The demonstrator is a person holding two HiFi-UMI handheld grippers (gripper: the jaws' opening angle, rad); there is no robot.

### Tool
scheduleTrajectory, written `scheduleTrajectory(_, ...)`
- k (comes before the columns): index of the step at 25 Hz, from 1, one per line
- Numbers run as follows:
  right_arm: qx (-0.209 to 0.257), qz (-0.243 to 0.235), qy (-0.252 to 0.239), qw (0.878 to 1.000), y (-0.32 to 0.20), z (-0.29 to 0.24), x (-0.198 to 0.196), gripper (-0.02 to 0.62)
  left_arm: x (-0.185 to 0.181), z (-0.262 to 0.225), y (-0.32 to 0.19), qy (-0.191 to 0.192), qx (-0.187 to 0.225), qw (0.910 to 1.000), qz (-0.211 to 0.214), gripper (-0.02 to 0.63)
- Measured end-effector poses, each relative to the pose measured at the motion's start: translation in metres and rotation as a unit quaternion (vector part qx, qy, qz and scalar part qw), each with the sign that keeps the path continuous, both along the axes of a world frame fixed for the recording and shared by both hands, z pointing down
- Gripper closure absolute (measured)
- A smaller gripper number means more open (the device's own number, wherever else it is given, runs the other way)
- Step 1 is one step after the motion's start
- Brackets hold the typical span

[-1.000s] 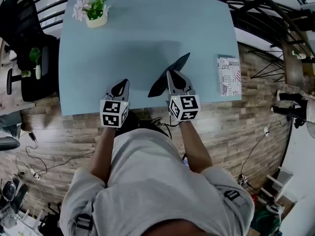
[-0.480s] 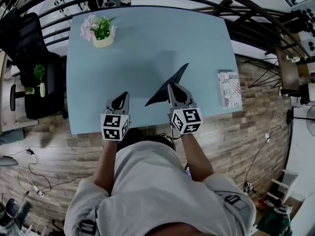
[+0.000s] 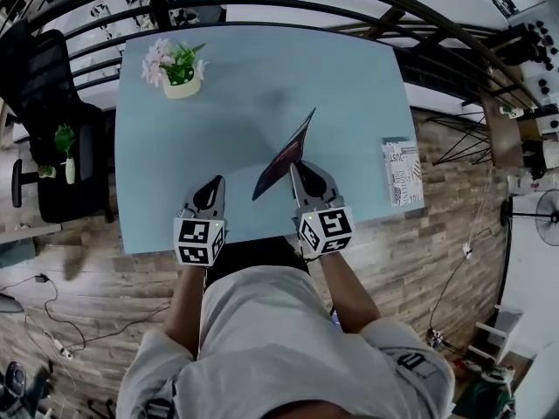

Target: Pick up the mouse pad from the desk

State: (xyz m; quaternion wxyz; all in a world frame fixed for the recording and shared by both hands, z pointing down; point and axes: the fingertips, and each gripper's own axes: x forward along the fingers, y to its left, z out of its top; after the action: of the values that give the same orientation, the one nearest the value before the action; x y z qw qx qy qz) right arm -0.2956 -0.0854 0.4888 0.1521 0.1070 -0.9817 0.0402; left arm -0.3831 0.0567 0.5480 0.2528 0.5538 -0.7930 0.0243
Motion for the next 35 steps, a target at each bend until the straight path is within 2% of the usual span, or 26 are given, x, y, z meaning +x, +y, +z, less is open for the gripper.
scheduleTrajectory(9,0.010,-0.046,-0.011,0.999,-0.005,-0.015,-0.015,0.580,0.003,-0.027,-0.013,-0.012,0.018,0.9994,-0.027,0.594)
scheduleTrajectory(18,0.044,-0.072,-0.043,0.996,0.001,-0.051,-0.020,0.580,0.001,-0.068,-0.028,-0.031,0.064,0.9968,-0.037,0.594)
scheduleTrajectory(25,0.075,-0.075,-0.076,0.991,-0.002,-0.091,-0.022,0.580,-0.008,-0.123,-0.033,-0.077,0.108,0.9899,-0.050,0.594)
scheduleTrajectory(30,0.097,-0.068,-0.107,0.987,-0.009,-0.127,-0.019,0.580,-0.017,-0.166,-0.023,-0.102,0.147,0.9818,-0.063,0.594)
scheduleTrajectory(33,0.112,-0.067,-0.121,0.984,-0.012,-0.149,-0.014,0.580,-0.017,-0.189,-0.021,-0.138,0.154,0.9764,-0.063,0.594)
scheduleTrajectory(35,0.120,-0.066,-0.128,0.982,-0.014,-0.159,-0.012,0.580,-0.015,-0.197,-0.022,-0.147,0.159,0.9742,-0.062,0.594)
